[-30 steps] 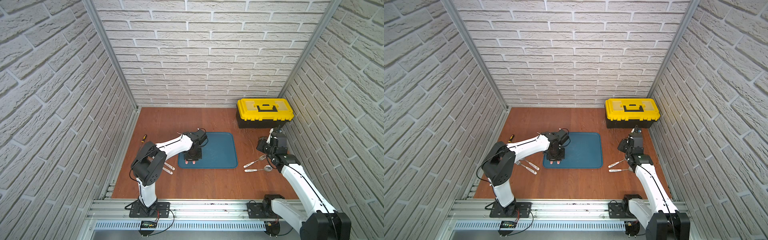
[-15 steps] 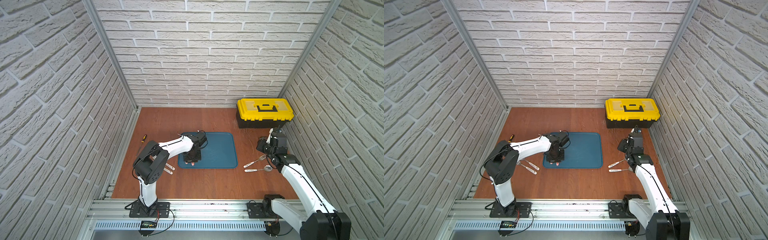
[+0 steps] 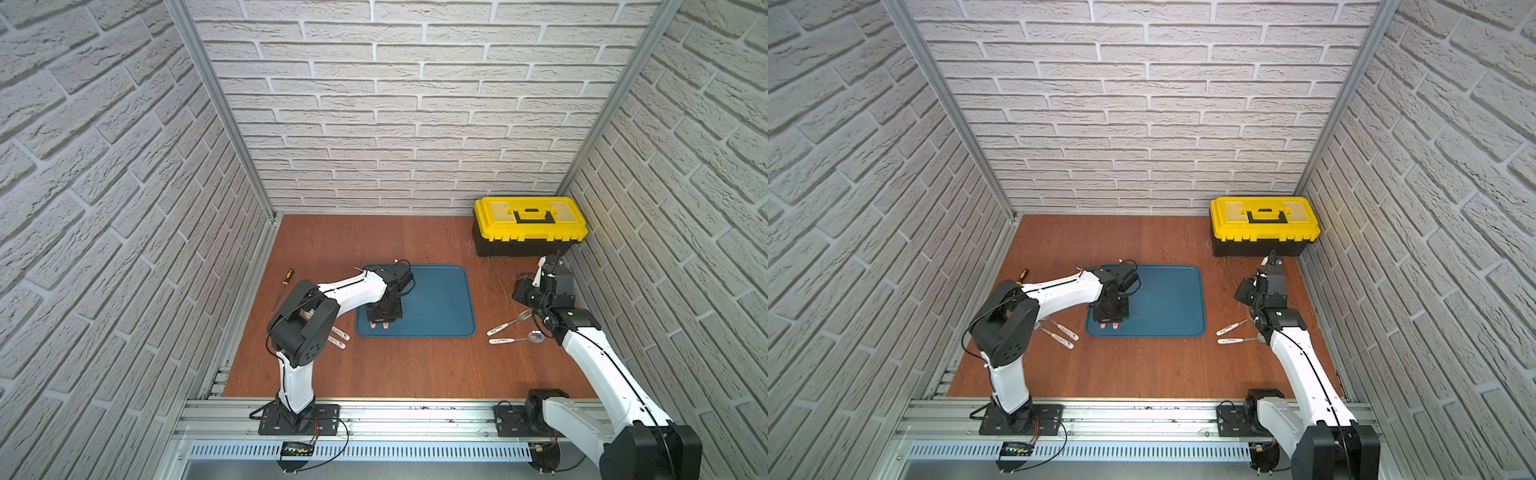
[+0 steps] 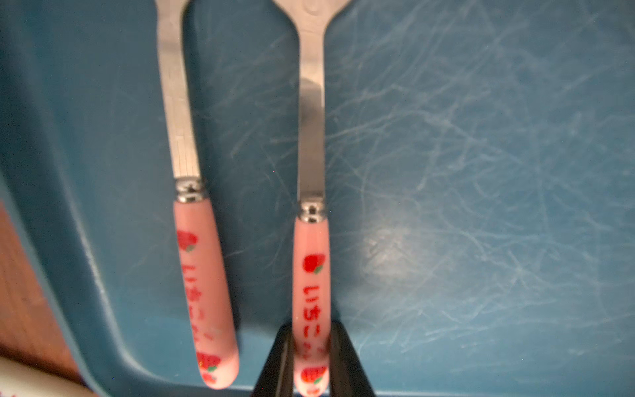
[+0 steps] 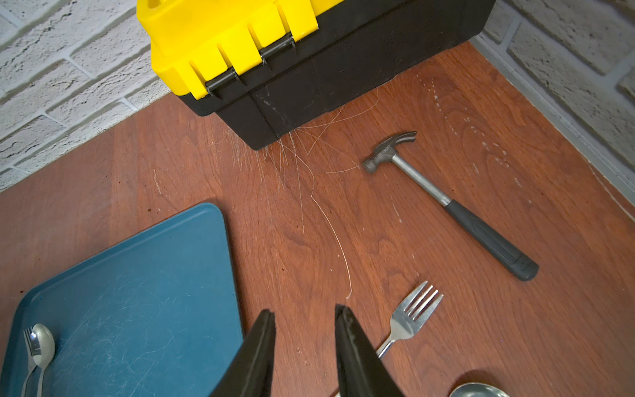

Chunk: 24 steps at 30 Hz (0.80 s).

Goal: Set the spoon and fork side by side
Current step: Place the spoon on the tray.

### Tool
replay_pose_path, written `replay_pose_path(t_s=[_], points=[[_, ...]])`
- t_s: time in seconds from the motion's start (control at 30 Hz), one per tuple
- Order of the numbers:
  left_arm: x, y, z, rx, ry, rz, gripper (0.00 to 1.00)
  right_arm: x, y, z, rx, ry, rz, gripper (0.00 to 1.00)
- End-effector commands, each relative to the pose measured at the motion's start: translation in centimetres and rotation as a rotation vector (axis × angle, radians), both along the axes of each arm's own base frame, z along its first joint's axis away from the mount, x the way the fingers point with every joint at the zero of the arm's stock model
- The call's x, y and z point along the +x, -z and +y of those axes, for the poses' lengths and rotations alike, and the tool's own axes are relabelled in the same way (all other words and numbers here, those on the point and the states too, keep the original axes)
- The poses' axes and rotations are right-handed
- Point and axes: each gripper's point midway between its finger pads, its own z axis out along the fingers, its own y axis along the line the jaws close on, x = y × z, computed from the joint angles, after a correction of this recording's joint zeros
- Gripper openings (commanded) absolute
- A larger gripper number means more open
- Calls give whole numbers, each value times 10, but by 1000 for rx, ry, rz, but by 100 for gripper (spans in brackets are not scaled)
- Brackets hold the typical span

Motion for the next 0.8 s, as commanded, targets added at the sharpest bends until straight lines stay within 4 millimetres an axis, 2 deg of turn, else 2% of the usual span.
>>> replay_pose_path(t_s=[0.0,0.37,0.63,0.77], points=[[6,6,2,12,-3,-1,0,5,-3,-1,4,3,-33,35],[-4,13,-1,-14,10,32,2,5,-2,-1,5,4,-32,37],[-10,16,-2,-5,31,56,28,5,-3,-1,4,3,-33,40],[-13,16,0,6,34,64,34,4,-4,-1,0,2,-35,41]])
